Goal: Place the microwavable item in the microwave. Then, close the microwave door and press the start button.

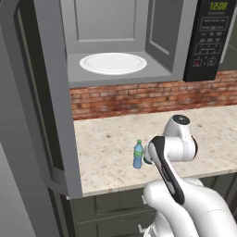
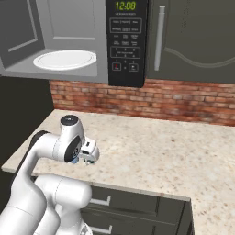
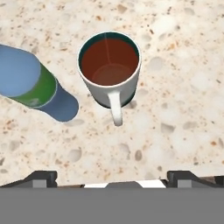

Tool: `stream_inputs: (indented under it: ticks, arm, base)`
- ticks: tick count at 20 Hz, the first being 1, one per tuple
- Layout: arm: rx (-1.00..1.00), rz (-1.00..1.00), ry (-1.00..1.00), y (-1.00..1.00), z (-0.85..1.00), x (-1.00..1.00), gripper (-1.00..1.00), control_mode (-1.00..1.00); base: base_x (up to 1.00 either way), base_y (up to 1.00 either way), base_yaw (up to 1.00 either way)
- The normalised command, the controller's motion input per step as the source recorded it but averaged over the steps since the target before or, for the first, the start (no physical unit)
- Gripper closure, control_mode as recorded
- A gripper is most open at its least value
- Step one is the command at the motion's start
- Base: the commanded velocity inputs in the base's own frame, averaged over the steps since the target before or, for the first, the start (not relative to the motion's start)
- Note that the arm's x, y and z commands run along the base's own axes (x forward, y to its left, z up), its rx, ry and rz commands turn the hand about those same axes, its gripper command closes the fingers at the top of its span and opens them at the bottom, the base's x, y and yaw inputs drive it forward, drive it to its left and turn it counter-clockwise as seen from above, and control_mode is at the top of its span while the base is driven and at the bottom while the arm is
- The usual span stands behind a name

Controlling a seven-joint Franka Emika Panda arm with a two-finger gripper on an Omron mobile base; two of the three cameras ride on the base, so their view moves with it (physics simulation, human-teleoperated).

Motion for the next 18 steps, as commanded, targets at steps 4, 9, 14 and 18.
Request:
stream_inputs:
  ticks: [4, 9, 14, 18]
  arm:
    - [0.0, 0.02, 0.03, -0.1, -0.1, 0.02, -1.0, -1.0]
    - [0.0, 0.03, 0.07, -0.07, -0.2, 0.1, -1.0, -1.0]
    - [0.0, 0.02, 0.04, 0.0, -0.3, 0.18, -1.0, -1.0]
    - [0.0, 0.0, 0.02, 0.0, -0.26, 0.23, -1.0, -1.0]
  base:
    - [0.0, 0.0, 0.0]
    - [0.0, 0.0, 0.0]
    - [0.0, 0.0, 0.0]
    - [0.0, 0.0, 0.0]
